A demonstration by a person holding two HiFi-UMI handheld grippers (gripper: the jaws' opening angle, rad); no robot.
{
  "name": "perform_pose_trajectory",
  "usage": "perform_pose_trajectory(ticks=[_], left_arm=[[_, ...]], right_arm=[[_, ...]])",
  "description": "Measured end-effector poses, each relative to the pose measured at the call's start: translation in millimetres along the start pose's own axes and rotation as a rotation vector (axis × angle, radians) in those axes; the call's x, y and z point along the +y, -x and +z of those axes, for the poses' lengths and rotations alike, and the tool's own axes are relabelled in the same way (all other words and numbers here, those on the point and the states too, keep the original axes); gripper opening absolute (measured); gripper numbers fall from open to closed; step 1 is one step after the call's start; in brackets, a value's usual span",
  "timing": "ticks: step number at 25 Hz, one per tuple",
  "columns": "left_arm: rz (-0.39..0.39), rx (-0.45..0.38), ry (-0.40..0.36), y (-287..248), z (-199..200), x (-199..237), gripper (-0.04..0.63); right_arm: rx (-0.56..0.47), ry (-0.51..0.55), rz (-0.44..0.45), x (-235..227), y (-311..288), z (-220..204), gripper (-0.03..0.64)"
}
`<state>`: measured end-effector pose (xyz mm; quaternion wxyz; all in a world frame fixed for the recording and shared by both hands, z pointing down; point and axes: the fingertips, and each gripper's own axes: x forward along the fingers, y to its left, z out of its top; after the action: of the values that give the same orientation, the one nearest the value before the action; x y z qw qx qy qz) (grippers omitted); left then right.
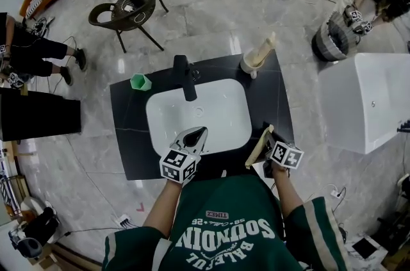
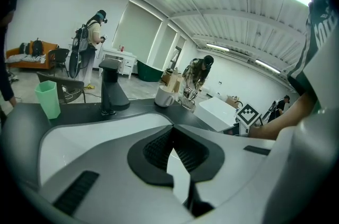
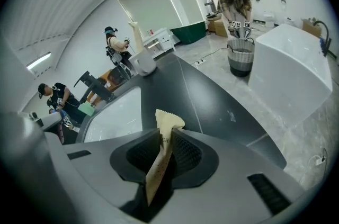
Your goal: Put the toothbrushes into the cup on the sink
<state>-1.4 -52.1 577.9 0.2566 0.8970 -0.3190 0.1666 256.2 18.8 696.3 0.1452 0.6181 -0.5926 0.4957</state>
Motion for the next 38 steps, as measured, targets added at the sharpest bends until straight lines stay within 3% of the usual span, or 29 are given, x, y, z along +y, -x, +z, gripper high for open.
perform_pose_trajectory(ticks=[11, 21, 28, 38], left_arm=[[0.11, -0.008, 0.057, -9.3, 3.4, 12.4, 0.009], [0.196, -0.026, 0.074, -3.1, 7.2, 22.7, 0.009], [0.185, -0.036, 0.09, 9.2, -0.7, 36.8, 0.009], [0.128, -0.064, 0.099, 43.9, -9.8, 68.7, 0.009]], right_arm=[[0.018, 0.116, 0.173, 46.1, -29.0, 51.3, 0.075], [0.005, 0.268, 0.346, 101.0, -43.5, 71.3, 0.067], [-0.068, 0.425, 0.419, 150.2, -35.1, 73.2, 0.064], [-0.093, 0.542, 0.401, 212.2, -30.1, 44.8, 0.063]])
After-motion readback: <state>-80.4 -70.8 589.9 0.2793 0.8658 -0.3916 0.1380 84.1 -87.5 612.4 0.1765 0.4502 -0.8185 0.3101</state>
